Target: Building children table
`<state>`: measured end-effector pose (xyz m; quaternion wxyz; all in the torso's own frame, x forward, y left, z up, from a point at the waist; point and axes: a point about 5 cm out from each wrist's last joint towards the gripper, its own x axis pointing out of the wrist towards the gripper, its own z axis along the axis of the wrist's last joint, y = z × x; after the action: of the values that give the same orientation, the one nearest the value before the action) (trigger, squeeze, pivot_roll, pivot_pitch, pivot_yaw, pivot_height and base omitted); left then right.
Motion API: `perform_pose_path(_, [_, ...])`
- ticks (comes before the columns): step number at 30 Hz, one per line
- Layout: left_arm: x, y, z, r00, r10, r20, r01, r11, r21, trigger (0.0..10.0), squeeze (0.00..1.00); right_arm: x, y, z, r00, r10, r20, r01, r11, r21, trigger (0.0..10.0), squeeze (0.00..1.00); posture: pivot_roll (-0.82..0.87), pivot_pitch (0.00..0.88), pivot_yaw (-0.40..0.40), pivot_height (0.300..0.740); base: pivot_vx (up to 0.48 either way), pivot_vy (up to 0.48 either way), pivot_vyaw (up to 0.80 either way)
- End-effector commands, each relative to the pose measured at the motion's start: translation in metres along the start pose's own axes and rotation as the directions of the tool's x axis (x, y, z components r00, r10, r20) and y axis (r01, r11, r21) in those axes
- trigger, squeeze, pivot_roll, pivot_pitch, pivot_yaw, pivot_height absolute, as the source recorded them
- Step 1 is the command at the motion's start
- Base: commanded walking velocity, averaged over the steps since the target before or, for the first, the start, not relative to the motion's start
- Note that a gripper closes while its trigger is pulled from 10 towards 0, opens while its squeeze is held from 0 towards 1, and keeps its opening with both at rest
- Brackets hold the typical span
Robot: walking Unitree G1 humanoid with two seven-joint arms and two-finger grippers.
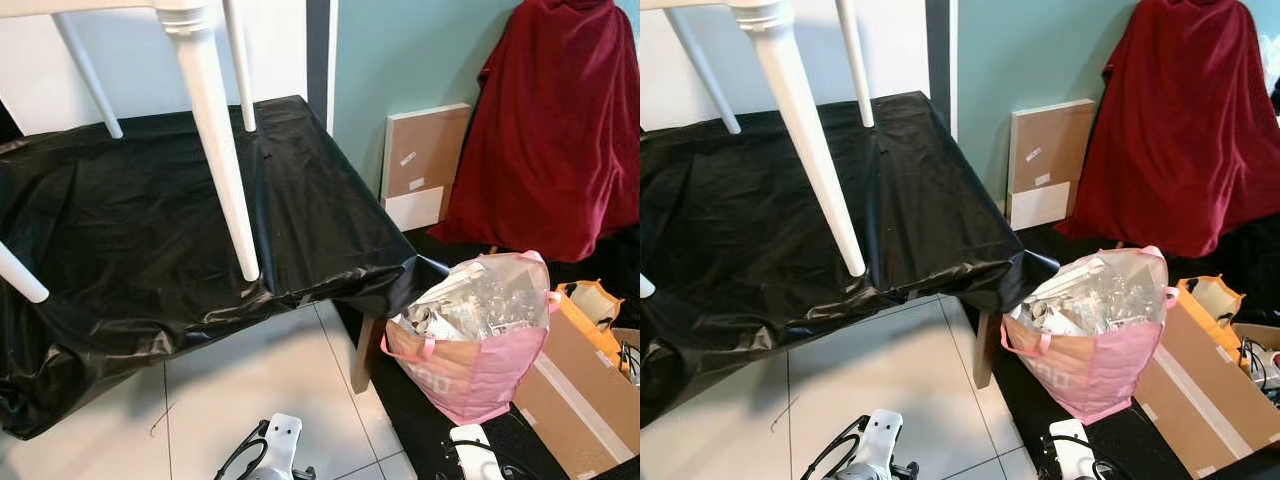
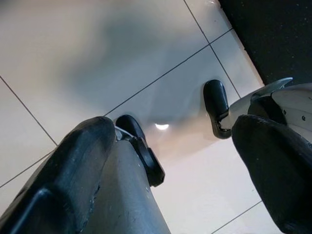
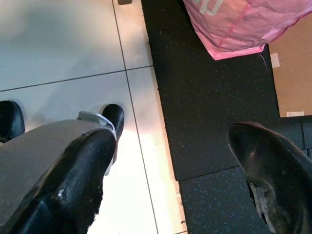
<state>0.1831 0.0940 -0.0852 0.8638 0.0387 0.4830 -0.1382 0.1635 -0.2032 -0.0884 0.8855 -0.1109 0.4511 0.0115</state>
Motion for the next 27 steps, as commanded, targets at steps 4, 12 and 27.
perform_pose_path(4, [-0.0003, -0.0046, -0.0056, 0.999, -0.037, -0.021, 0.037, 0.999, 0.001, 10.0, 0.0, -0.0005, 0.001, -0.0025, 1.0, 0.003, -0.009, -0.003, 1.0, 0.006, 10.0, 0.0, -0.05, 0.0, -0.015, 0.74, 0.279, 0.0, 0.0])
perform_pose_path(12, [-0.0004, -0.0061, -0.0072, 0.999, -0.041, -0.023, 0.041, 0.999, 0.002, 10.0, 0.0, -0.0012, 0.0008, -0.0051, 1.0, 0.004, -0.015, -0.004, 1.0, 0.002, 10.0, 0.0, -0.05, 0.004, -0.018, 0.74, 0.204, 0.0, 0.0])
perform_pose_path(27, [-0.0009, -0.0047, -0.0095, 0.999, -0.037, -0.021, 0.038, 0.998, 0.049, 10.0, 0.0, -0.0029, -0.0034, -0.0105, 0.999, 0.028, -0.029, -0.029, 0.999, -0.019, 10.0, 0.0, -0.06, 0.038, 0.002, 0.74, 0.0, 0.0, 0.0])
